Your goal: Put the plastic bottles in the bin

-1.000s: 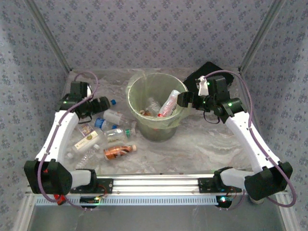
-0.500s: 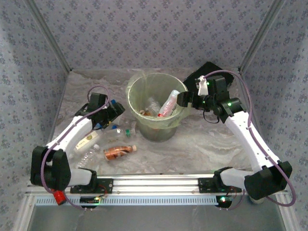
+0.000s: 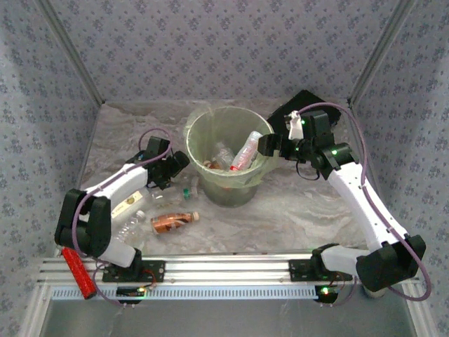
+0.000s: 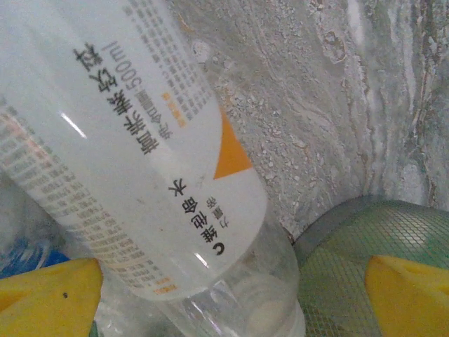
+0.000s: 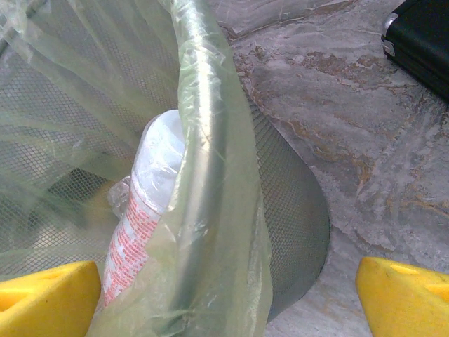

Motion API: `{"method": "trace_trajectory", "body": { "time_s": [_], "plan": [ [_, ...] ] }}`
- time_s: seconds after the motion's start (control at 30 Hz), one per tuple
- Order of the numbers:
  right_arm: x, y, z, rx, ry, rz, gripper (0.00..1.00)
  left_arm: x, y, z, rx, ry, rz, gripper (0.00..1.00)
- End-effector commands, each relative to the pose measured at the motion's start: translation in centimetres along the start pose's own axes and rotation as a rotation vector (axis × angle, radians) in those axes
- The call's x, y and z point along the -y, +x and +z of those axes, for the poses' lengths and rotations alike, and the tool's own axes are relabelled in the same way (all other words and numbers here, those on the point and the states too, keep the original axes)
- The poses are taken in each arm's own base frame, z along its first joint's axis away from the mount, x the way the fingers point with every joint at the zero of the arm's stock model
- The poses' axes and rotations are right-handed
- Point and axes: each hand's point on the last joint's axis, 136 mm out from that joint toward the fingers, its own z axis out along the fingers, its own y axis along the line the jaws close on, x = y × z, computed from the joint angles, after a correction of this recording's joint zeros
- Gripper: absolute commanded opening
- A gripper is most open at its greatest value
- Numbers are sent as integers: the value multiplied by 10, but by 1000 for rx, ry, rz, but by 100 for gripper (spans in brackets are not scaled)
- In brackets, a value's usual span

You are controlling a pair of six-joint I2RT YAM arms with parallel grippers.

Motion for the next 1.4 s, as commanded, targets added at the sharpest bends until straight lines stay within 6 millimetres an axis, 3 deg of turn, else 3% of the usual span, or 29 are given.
{"method": "trace_trajectory", "body": {
  "time_s": [0.0, 0.4, 0.57, 0.97, 1.13, 1.17, 1.27, 1.37],
  "plan": [
    [2, 1, 2, -2, -3, -14, 95, 9, -8, 7, 24, 17, -16, 95],
    [1, 3, 5, -8, -16, 3, 95, 14, -6, 31, -16, 14, -1, 83],
    [-1, 4, 9, -13, -26, 13, 95, 19, -10, 26, -4, 22, 10, 72],
    [-10, -3, 10, 15, -58, 36, 87, 46, -32, -33, 112, 76, 89, 68],
    [-11, -4, 12, 20, -61, 41, 86, 50, -44, -58, 181, 66, 130, 67],
    [-5, 6, 18, -4, -51, 55, 86, 51, -45, -62, 189, 71, 139, 67],
    [-7, 6, 20, -4, -59, 58, 83, 55, -51, -78, 231, 80, 167, 66],
    [-9, 6, 18, -3, -60, 55, 81, 53, -64, -102, 321, 59, 183, 63]
  ]
}}
